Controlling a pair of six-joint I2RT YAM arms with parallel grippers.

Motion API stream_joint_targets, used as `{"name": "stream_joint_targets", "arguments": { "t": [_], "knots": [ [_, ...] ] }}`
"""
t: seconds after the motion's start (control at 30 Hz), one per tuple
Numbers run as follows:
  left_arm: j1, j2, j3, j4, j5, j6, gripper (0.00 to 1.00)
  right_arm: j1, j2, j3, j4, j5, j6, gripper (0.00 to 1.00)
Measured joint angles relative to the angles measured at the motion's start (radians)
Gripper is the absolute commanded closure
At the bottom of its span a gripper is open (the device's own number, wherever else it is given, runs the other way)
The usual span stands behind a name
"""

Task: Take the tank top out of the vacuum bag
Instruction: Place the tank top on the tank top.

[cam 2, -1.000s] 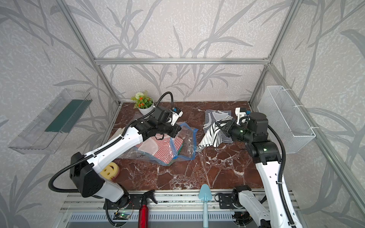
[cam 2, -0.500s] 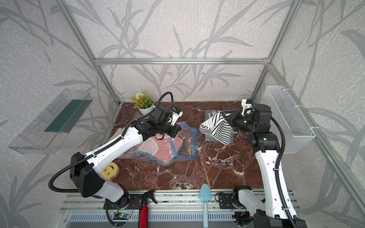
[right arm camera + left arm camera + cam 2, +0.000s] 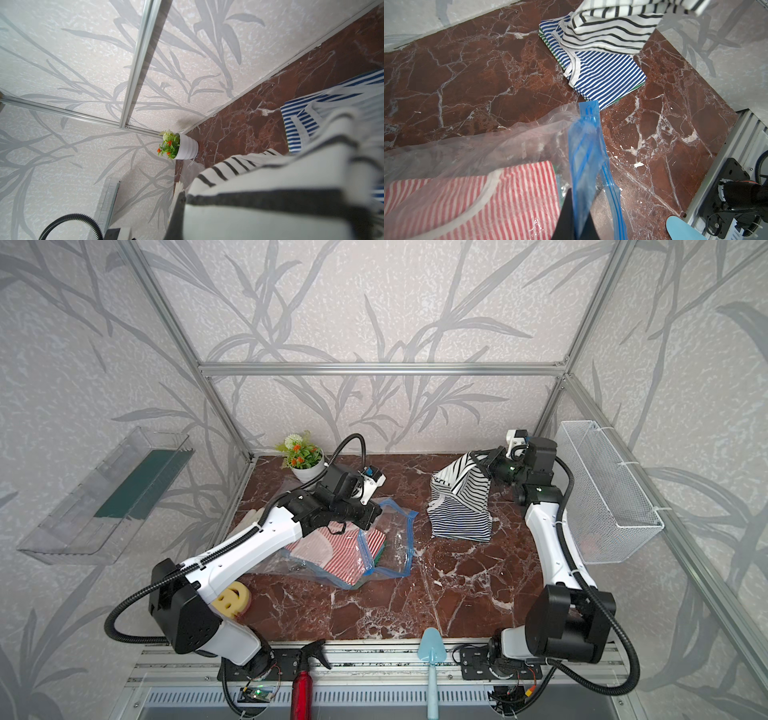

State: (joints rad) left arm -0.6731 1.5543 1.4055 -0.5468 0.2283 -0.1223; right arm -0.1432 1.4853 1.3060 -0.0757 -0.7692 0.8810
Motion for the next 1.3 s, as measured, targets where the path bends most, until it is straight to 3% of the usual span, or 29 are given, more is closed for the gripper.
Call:
{"name": "stream_joint_targets", "arguments": {
  "t": [0.63,0.97,1.3],
  "knots": [
    [0.011,0.077,0.02,-0.006,0.011,0.014,1.0,-0.01,0.511,0.422,0.162,-0.063,-0.16,1.0],
    [0.02,0.11,0.035,-0.006,0.032,0.012,1.0,-0.005,0.541,0.433,0.211,-0.039,-0.349,1.0],
    [0.022,0.141,0.035,-0.007,0.037,0.006,1.0,0.0,0.621,0.433,0.423,-0.026,-0.484,1.0]
  ]
}}
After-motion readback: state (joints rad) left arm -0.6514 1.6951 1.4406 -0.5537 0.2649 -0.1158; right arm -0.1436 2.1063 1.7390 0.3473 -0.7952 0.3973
